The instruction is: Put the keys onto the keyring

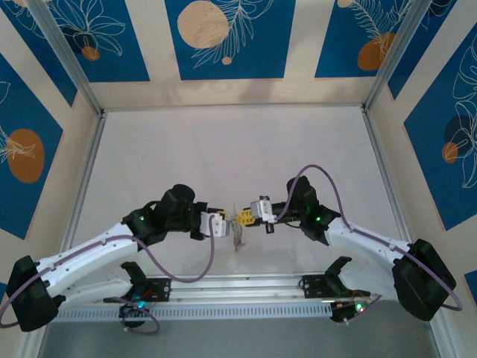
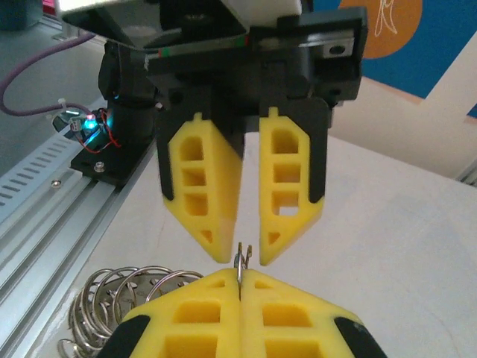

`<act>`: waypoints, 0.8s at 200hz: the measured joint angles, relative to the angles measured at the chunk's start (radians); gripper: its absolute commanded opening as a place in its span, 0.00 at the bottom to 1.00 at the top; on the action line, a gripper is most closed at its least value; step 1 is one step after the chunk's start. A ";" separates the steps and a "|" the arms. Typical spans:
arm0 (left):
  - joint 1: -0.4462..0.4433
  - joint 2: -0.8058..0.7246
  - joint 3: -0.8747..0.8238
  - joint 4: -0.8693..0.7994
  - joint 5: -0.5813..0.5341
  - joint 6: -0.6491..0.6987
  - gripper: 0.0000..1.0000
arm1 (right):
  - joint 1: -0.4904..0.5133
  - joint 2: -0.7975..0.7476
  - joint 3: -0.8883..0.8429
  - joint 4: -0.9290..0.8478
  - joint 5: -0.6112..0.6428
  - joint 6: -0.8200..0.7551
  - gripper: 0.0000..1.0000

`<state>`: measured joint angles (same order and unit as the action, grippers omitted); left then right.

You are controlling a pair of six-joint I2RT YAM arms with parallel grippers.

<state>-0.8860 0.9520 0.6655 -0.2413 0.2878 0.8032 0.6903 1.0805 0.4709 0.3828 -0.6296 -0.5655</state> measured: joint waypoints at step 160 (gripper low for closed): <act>0.009 0.007 -0.056 0.193 0.096 -0.203 0.16 | 0.032 0.029 -0.042 0.124 0.040 0.008 0.00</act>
<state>-0.8768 0.9588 0.6090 -0.0483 0.3836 0.6006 0.7227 1.1095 0.4286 0.5072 -0.5892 -0.5571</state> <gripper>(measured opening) 0.163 0.066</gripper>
